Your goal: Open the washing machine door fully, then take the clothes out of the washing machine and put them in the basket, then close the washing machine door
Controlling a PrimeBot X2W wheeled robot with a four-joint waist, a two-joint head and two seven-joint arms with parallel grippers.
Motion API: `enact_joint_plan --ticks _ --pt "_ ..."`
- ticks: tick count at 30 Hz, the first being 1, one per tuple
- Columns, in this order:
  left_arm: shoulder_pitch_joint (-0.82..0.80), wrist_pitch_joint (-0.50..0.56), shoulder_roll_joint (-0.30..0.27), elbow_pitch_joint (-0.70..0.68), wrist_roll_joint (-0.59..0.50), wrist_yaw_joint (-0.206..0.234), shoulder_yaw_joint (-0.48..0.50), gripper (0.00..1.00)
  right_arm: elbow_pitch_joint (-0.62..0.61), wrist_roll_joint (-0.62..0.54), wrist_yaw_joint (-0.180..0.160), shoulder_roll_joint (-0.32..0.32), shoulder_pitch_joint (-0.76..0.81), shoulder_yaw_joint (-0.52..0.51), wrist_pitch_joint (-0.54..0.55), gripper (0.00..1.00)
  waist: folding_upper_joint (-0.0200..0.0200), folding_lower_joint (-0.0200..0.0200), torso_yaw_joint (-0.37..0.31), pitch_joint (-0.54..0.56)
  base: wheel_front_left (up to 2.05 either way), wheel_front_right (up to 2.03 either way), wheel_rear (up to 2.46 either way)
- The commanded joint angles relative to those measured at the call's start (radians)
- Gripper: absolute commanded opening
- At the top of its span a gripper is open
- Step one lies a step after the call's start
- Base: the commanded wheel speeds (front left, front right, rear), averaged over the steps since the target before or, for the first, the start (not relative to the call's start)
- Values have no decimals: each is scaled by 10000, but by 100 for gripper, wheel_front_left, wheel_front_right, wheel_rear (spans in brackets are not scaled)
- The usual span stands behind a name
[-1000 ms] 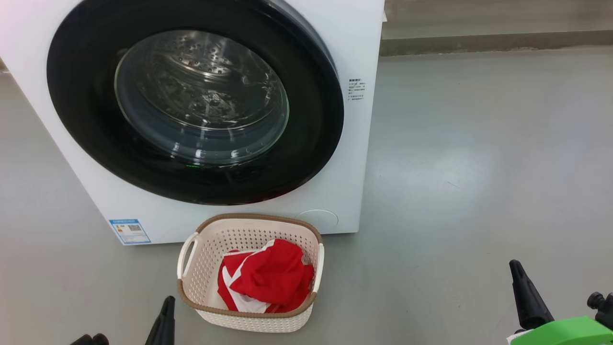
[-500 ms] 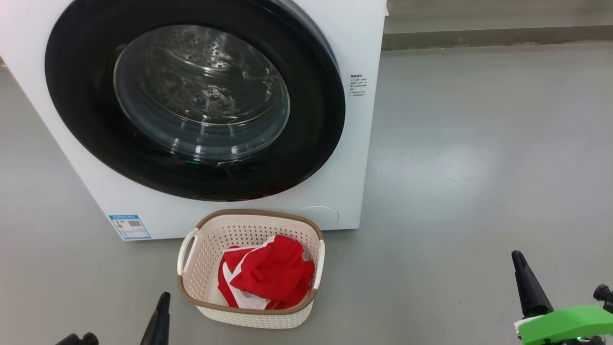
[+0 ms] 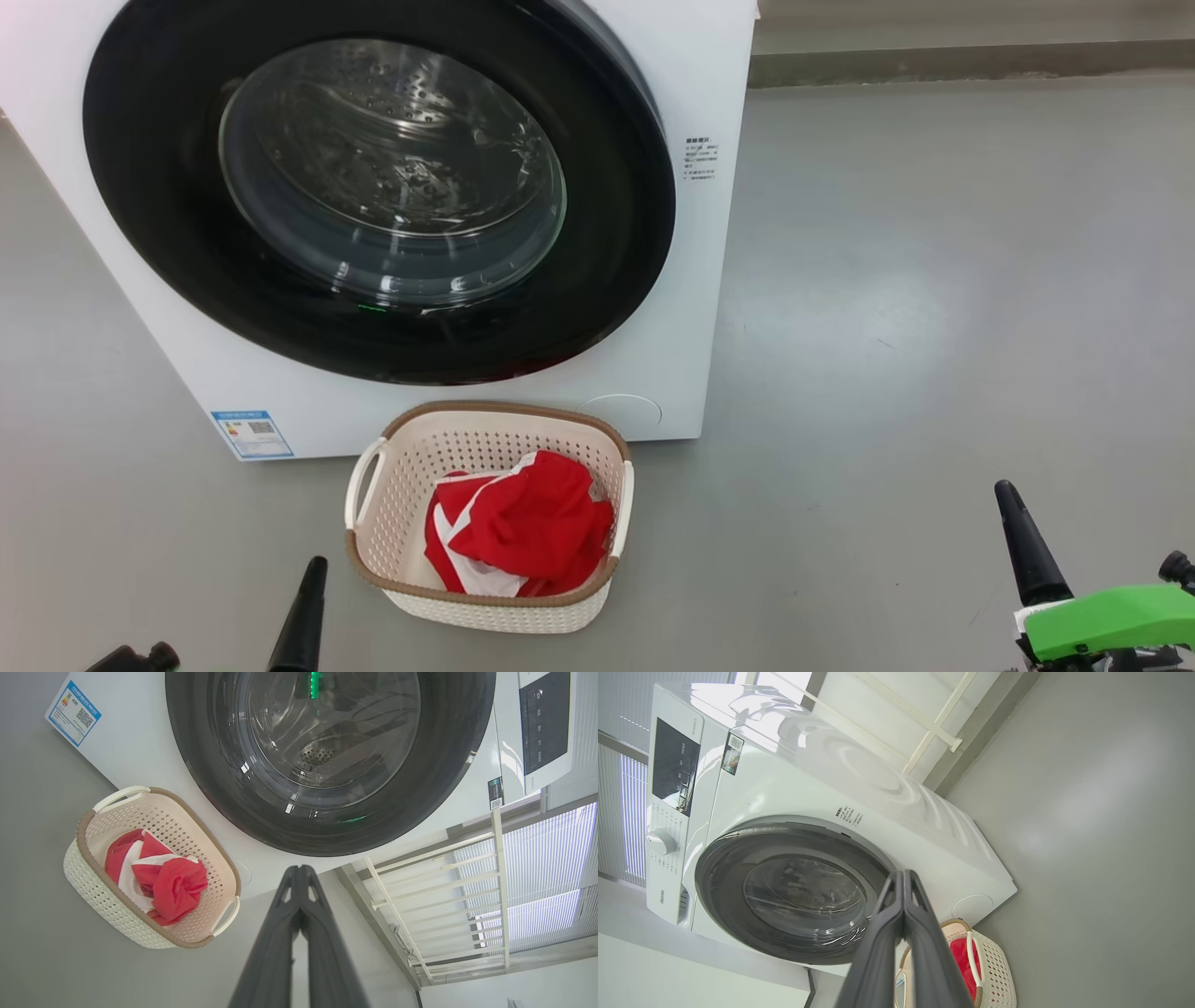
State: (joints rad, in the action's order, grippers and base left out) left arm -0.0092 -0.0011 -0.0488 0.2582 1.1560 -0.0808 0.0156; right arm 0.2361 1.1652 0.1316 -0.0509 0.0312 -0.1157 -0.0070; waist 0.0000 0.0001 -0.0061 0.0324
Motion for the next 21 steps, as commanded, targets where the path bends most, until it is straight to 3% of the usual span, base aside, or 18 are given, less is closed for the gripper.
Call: enact_joint_plan --ticks 1,21 --pt "-531 60 -82 -213 287 -156 327 0 -223 316 2 -70 -639 106 93 0 0 -1 3 -12 0 0 0" --pt "-799 637 -46 -147 2516 -337 681 0 -39 2482 -4 -29 -1061 51 684 0 0 -1 34 -184 0 0 0"
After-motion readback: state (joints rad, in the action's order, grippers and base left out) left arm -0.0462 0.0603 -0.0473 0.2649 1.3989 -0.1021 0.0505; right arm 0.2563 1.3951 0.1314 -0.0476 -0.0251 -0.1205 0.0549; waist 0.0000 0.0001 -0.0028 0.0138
